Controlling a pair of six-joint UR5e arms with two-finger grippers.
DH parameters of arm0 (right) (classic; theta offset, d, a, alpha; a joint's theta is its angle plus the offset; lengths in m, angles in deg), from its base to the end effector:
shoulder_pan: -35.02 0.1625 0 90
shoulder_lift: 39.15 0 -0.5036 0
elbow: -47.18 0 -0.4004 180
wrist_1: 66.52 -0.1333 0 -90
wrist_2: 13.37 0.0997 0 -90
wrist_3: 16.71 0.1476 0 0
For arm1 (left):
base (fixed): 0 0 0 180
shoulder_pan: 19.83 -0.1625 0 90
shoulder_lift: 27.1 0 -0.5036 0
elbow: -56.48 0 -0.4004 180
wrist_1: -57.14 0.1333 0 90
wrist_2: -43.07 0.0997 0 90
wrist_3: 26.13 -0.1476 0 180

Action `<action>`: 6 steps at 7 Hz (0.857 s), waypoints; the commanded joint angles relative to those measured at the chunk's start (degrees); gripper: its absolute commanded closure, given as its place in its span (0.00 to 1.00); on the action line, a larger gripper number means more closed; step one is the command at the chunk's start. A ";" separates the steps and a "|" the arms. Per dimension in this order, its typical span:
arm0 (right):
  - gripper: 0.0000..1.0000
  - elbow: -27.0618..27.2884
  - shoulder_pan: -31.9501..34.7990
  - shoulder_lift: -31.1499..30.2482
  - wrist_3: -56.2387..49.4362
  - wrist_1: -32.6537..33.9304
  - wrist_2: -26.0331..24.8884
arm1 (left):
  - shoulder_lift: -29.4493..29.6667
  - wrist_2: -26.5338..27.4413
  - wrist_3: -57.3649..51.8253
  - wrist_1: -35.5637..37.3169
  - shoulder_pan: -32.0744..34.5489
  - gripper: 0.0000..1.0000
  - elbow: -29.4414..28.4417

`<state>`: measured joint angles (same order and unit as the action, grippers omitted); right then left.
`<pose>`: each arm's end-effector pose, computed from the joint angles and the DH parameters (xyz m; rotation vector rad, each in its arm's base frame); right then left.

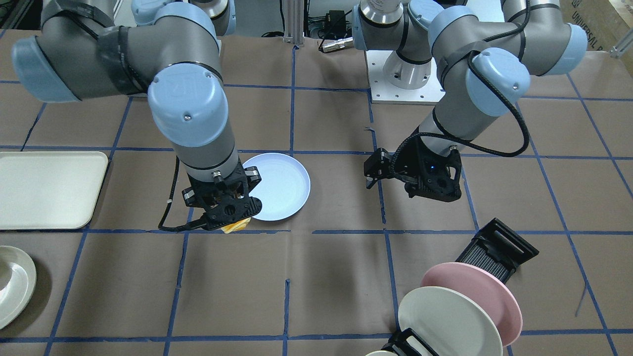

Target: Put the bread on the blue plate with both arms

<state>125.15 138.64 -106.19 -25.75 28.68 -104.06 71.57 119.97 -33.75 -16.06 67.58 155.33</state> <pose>0.2866 -0.6241 0.3935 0.6142 -3.0607 -0.1554 -0.1415 -0.5626 0.3948 -0.1257 -2.9100 0.0115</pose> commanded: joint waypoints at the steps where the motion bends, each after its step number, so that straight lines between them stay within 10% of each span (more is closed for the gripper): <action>1: 0.98 6.09 3.50 2.09 3.58 8.54 0.16 | -1.10 7.15 -1.08 -10.00 -1.10 0.00 -6.35; 3: 0.98 17.96 3.95 -0.01 5.25 22.96 0.24 | -1.19 7.58 -1.00 -12.94 -1.10 0.00 -9.63; 6: 0.98 20.56 6.67 2.25 4.91 23.81 0.25 | -4.61 8.45 -0.99 -13.03 -1.45 0.00 -7.45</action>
<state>144.85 143.88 -105.27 -20.81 52.11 -103.75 68.38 128.14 -34.74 -29.02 66.35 146.99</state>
